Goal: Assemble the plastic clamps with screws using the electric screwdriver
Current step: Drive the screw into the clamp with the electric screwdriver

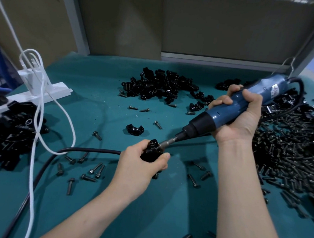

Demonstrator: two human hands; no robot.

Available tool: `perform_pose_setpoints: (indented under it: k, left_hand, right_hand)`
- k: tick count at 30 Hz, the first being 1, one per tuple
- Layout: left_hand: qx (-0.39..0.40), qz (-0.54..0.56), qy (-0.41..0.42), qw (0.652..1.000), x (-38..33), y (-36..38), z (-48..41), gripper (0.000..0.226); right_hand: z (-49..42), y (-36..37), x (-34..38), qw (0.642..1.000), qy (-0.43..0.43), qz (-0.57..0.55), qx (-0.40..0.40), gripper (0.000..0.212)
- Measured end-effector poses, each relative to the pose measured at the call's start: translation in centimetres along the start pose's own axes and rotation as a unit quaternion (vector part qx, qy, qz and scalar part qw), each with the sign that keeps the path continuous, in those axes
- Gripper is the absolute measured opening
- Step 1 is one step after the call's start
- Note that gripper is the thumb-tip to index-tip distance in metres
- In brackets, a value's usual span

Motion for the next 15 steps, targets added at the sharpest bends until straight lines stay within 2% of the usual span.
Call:
perform_pose_setpoints:
  k: [15]
  left_hand:
    - [-0.01, -0.007, -0.022, 1.0, -0.04, -0.11, 0.12, 0.016]
  right_hand:
    - [0.06, 0.22, -0.49, 1.0, 0.009, -0.001, 0.003, 0.014]
Point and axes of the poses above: each hand's wrist, its own z-axis away from the middle knuckle, its own y-axis out of the palm, x = y × z, the point moved 5 cm from there along -z, towards the middle knuckle, and after that the axes turned 10 degrees about -z, right-handed, at the moved point
